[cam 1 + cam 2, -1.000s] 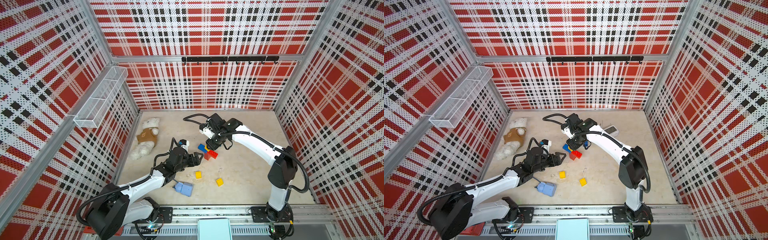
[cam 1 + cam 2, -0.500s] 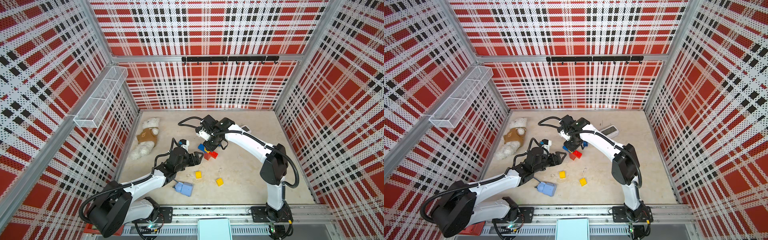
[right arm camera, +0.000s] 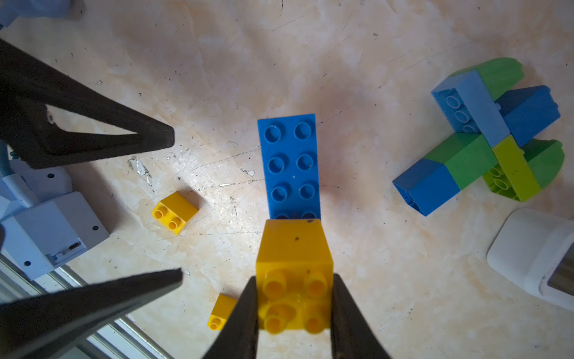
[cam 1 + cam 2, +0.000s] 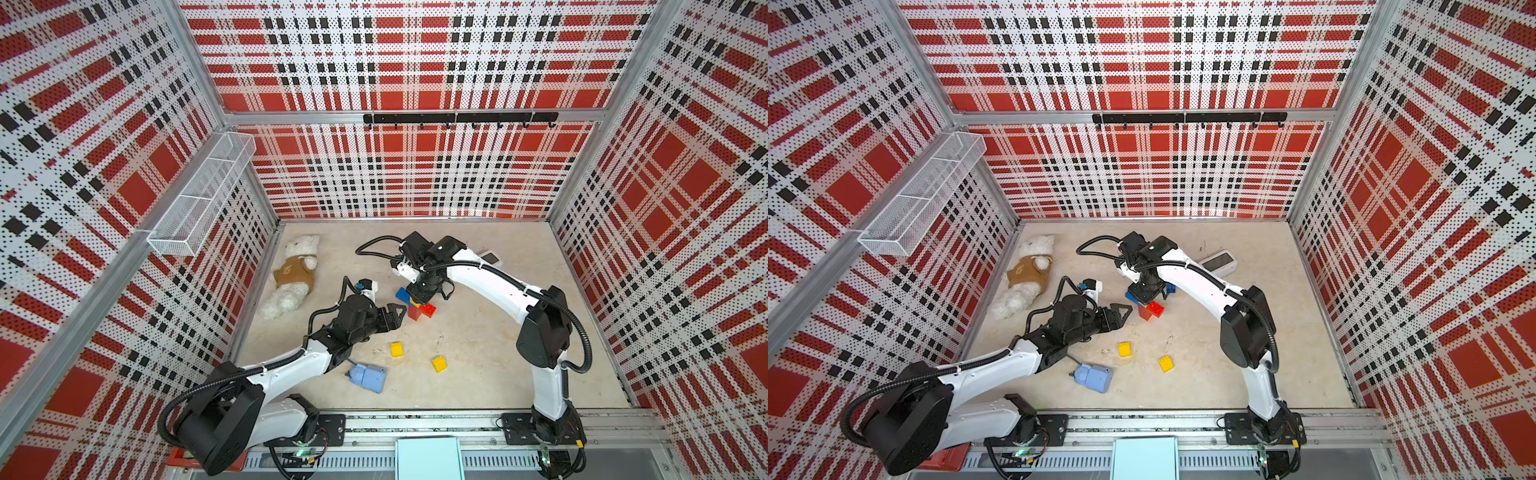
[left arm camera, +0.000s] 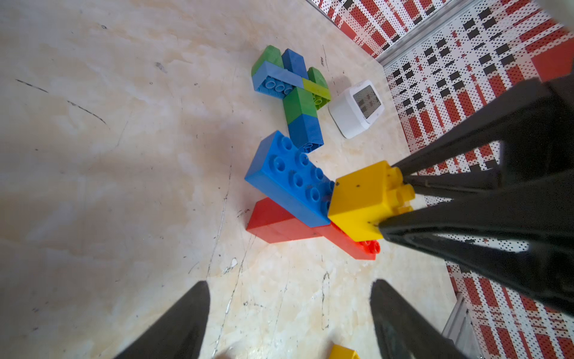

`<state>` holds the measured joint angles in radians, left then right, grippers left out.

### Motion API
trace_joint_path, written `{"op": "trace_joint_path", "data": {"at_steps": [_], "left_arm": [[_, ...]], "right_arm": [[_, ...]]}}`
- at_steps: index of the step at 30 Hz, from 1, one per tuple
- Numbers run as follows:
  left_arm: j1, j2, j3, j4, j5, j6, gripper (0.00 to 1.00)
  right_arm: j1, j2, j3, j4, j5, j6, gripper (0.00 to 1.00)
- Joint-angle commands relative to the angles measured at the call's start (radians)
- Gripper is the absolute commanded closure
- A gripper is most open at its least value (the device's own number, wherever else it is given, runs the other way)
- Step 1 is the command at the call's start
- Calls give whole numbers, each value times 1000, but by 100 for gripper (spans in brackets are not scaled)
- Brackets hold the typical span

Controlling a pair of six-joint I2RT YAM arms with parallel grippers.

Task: Assemble a fork with lego
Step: Assemble the lego brick with the lego brick.

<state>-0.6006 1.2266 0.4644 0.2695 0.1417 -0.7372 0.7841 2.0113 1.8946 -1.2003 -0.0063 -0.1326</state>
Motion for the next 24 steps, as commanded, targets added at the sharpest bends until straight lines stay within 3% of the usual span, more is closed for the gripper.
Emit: {"op": "trace_joint_path", "data": {"at_steps": [1,17,24], "left_arm": [[8,-9,-15,25,-4,-10,16],[18,-12,-23,27,7,-13,17],[25,-13,-22,28,13,-13,17]], "right_arm": [[6,33,7,-1,19,-41,100],[9,75,-11,-1,16,-107,100],[10,117,39,-94,-11,-135,100]]}}
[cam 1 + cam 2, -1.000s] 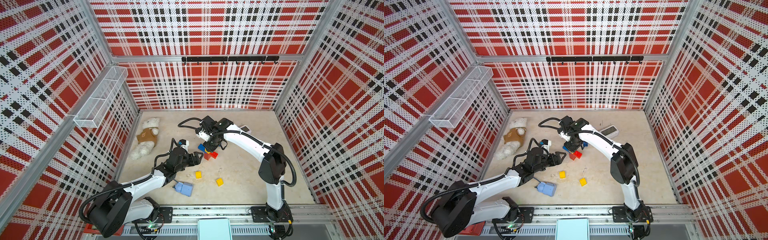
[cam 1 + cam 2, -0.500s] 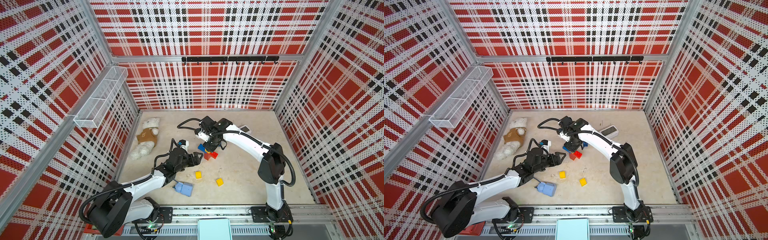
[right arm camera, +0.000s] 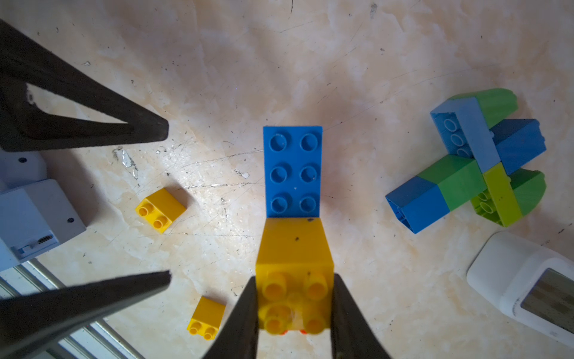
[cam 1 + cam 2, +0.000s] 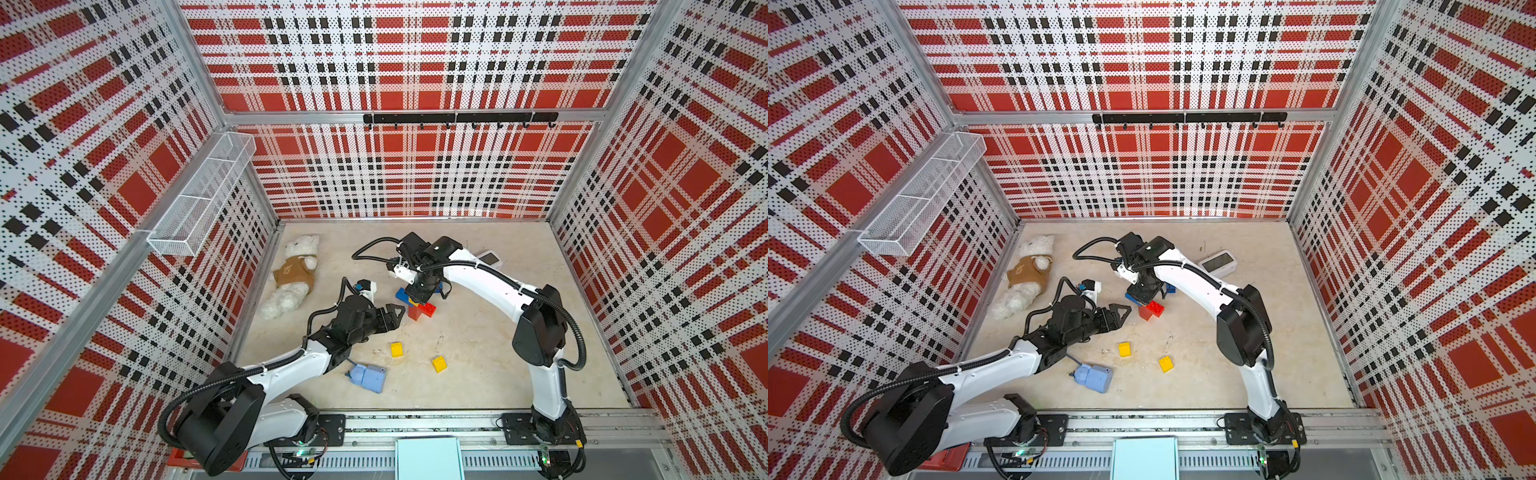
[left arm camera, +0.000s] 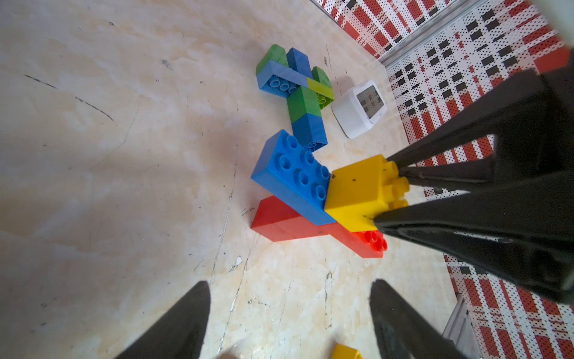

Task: Assemble a fork with lego
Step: Assemble the lego brick with the lego brick.

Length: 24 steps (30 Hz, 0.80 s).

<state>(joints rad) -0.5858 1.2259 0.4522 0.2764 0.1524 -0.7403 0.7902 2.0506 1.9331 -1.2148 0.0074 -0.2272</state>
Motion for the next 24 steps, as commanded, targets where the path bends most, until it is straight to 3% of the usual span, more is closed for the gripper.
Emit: {"op": "trace_joint_path", "data": {"at_steps": [1,13,22,24], "left_arm": [[12,-11,-9,21,4,-10,17],[19,-12,-13,22,10,-7,17],[27,-21,-20,23,15,-5,17],[29,-23,-21,22,16,-4,17]], "right_arm": [[4,90,14,-102,-23,-43,100],[4,203,36,-170,-46,-26,100],[4,183,8,-127,-67,-6,100],[1,149,13,-104,-100,-2,87]]}}
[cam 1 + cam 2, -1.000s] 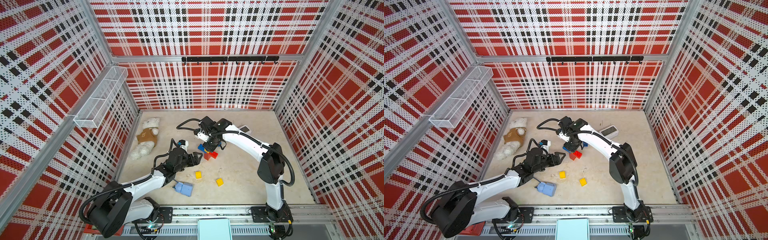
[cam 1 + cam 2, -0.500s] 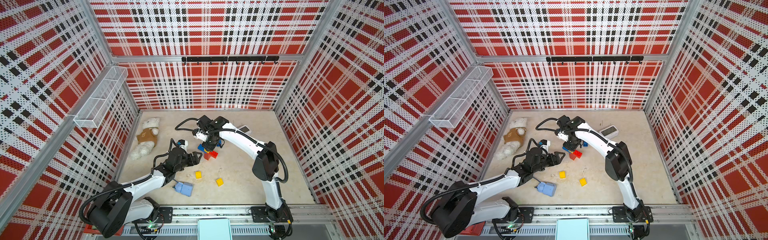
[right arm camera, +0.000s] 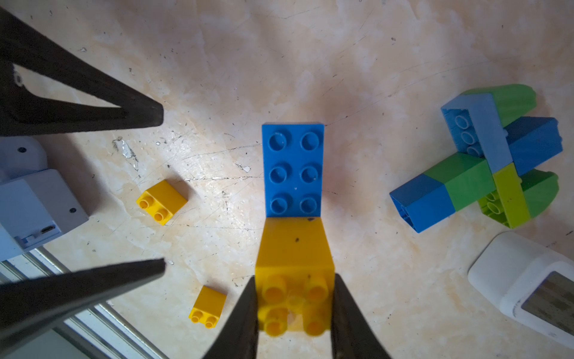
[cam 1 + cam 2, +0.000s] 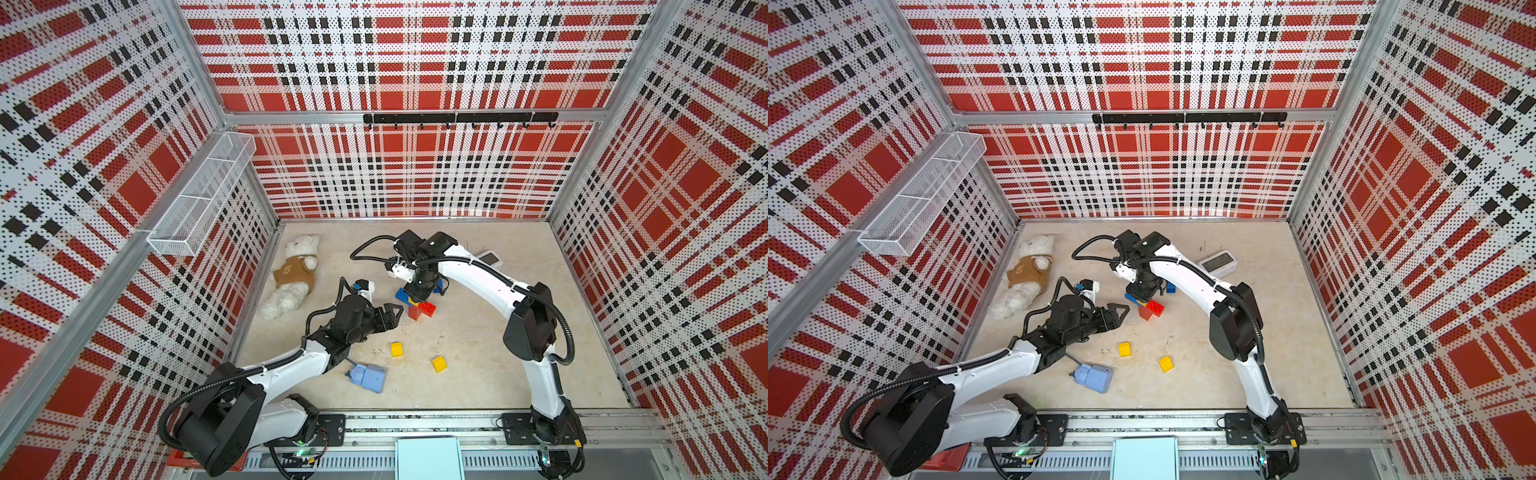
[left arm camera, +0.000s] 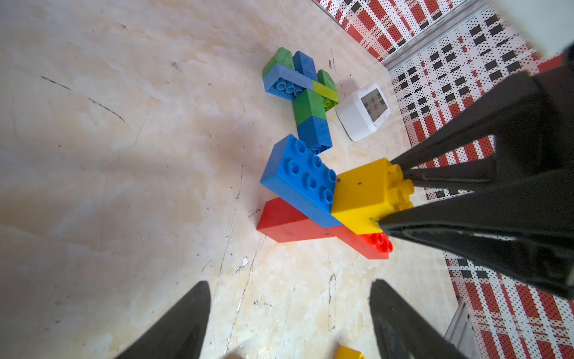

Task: Assemble a fork with lego
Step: Assemble the lego brick with the lego brick.

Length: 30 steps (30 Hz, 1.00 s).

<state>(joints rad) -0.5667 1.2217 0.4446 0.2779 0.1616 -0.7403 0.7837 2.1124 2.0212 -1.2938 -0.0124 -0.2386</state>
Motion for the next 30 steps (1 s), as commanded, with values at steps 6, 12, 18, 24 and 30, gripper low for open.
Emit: {"op": "trace_joint_path", "data": {"at_steps": [6,12,18,24,30], "left_arm": [[15,-46,-11,4,18,3,17],[10,-93,-5,-51,9,35,16],[-97,-150,3,-169,-79,94,16],[-282,-165,-13,-233,-188,103,17],[-431,-123,-14,-243,-258,84,17]], "right_arm": [[-19,-51,-33,50,-138,43,30],[-44,-266,-228,263,-49,113,16],[-42,-532,-637,568,32,271,21],[88,-800,-1044,827,211,537,26],[243,-910,-1289,942,323,733,32]]}}
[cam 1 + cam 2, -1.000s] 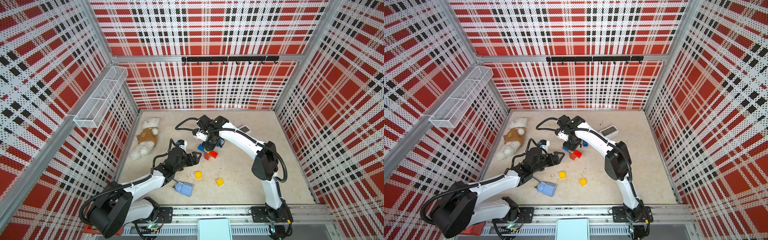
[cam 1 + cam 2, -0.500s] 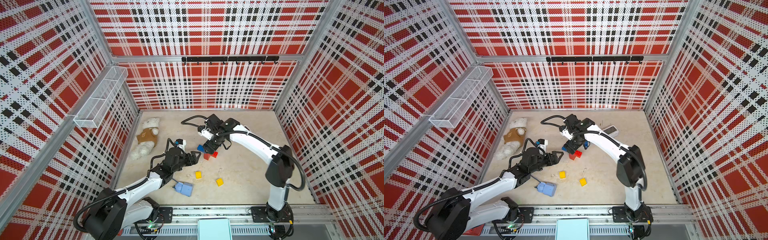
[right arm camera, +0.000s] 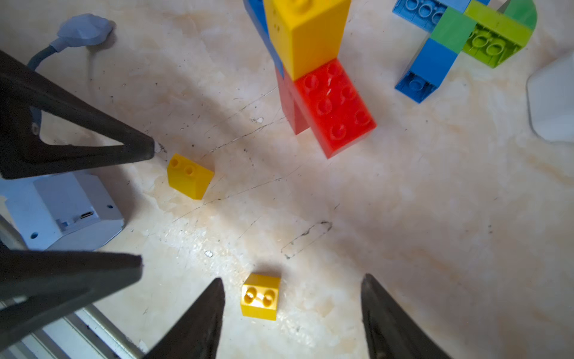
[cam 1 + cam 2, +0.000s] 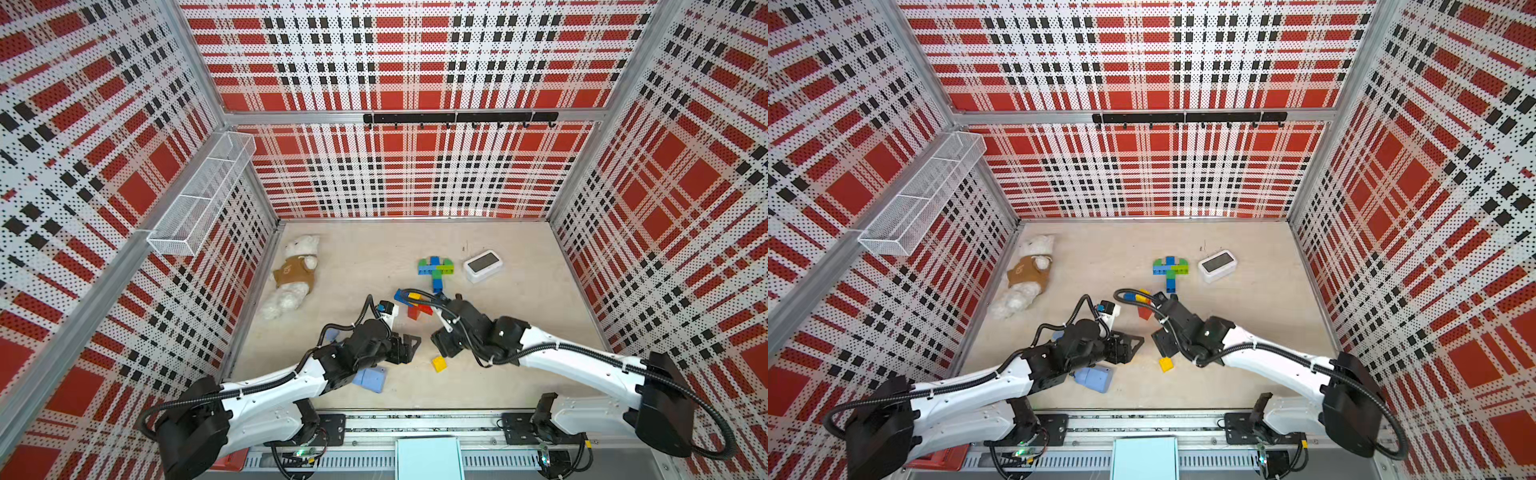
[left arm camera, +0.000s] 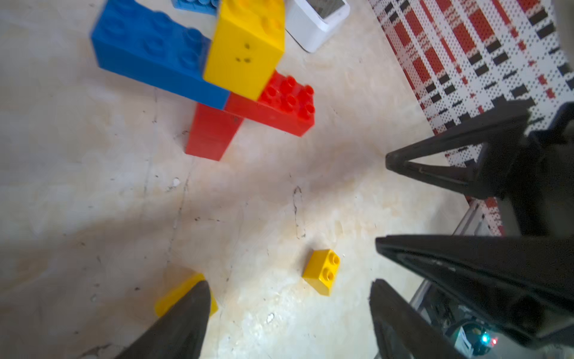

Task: Assemble a fork with lego
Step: Assemble the lego brick with the lego brick, then pick up the lego brick from the center of the board.

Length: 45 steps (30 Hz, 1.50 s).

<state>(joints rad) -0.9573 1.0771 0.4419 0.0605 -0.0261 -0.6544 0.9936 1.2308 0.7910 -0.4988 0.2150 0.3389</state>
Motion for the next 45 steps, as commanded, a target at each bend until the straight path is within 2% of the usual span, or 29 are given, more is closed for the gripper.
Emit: {"op": "trace_joint_path", "data": {"at_steps": [1,4,9,18,23,36,41,45], "left_arm": [[-58,31,-9,-25,-80,-3,17],[-96,47,-9,-24,-106,-13,17],[-100,40,-35,-11,-107,-32,17],[-100,45,-34,-10,-105,-32,17],[-98,55,-28,-8,-105,-28,17],[-78,38,-24,-18,-96,-25,17],[-4,-65,22,-99,-67,-5,18],[137,-117,121,-185,26,65,18]], "right_arm": [[57,-24,-81,155,107,175,33],[114,17,-117,176,119,215,34],[159,91,-130,213,108,247,34],[168,142,-130,120,135,320,39],[167,184,-124,144,107,316,49],[168,209,-118,145,117,330,66],[168,99,-88,79,180,283,73],[157,-24,-55,65,263,194,87]]}}
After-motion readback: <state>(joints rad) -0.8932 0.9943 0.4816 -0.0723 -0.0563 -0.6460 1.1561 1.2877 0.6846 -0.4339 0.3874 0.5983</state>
